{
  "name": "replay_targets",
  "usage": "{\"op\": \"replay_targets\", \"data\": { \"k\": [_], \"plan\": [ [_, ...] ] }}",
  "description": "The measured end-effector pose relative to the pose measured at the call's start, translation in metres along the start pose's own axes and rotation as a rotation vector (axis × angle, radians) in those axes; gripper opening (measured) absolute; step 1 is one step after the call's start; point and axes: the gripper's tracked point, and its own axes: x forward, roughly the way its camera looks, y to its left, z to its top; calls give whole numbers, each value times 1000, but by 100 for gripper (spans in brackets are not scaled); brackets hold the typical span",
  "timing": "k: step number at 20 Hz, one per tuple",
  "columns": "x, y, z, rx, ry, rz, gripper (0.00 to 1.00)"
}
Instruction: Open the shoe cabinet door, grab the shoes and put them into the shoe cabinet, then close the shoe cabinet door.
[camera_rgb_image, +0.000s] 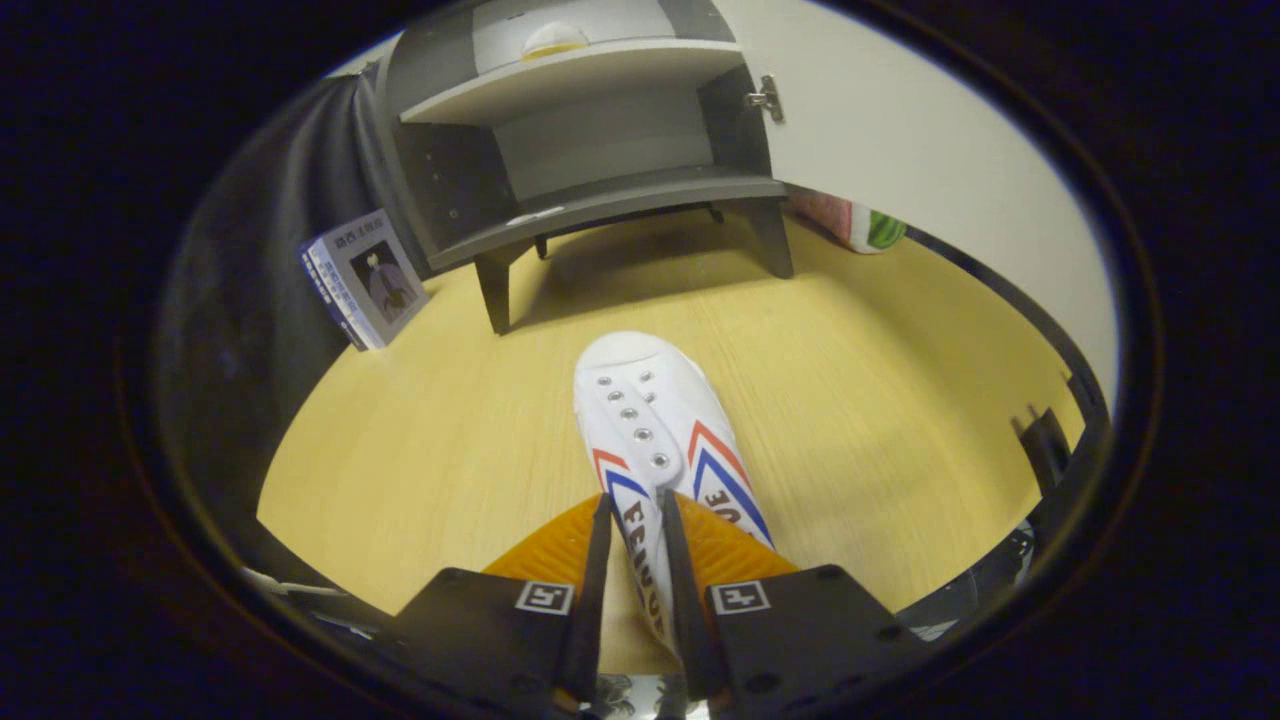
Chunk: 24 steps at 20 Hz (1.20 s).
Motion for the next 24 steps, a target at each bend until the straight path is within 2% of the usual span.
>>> {"op": "replay_targets", "data": {
  "k": [3,5,7,8,15,24],
  "plan": [
    [9,1,2,-11,-10,9,37],
    [5,3,4,-33,-14,8,23],
    [2,11,5,-48,-21,36,21],
    [2,12,3,-83,-10,43,4],
    [2,14,10,-106,-40,82,3],
    [-15,17,48,-109,-108,128,2]
  ]
}}
